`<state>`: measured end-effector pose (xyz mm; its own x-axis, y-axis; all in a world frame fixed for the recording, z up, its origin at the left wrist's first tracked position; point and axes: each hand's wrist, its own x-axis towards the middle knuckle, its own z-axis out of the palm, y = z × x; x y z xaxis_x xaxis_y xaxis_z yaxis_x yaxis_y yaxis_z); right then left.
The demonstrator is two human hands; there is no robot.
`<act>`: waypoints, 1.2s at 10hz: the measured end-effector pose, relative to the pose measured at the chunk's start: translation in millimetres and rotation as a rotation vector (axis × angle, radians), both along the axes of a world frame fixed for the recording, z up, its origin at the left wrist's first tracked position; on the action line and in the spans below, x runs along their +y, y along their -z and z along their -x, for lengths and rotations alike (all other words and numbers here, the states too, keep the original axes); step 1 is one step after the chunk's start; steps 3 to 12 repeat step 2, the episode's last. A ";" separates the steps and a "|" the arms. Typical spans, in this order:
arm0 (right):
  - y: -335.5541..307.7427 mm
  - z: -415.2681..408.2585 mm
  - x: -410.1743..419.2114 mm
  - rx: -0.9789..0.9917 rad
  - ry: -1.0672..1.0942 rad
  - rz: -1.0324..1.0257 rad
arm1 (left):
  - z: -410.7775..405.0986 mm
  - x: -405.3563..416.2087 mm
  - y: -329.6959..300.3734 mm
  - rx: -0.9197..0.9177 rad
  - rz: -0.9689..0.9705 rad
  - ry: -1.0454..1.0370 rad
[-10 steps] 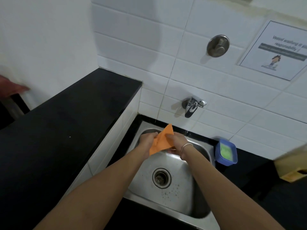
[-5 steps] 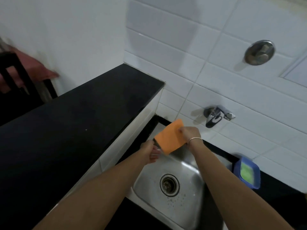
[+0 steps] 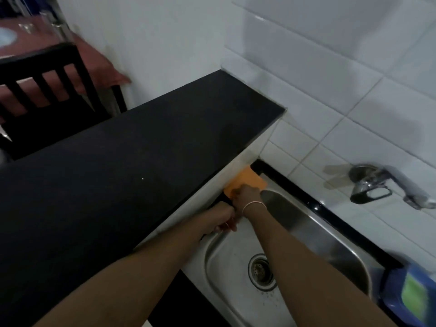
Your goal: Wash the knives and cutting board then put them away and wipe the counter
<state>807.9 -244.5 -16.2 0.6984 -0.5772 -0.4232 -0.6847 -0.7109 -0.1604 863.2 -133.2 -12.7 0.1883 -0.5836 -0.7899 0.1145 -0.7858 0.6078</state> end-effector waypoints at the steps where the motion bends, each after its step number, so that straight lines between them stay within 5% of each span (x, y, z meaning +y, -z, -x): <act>1: 0.2 7.2 -1.4 0.011 0.028 -0.011 | 10.8 0.4 6.4 0.057 0.002 0.001; 12: -5.9 19.1 -8.3 -0.043 0.080 -0.068 | 15.9 -6.9 -3.6 0.035 -0.032 0.006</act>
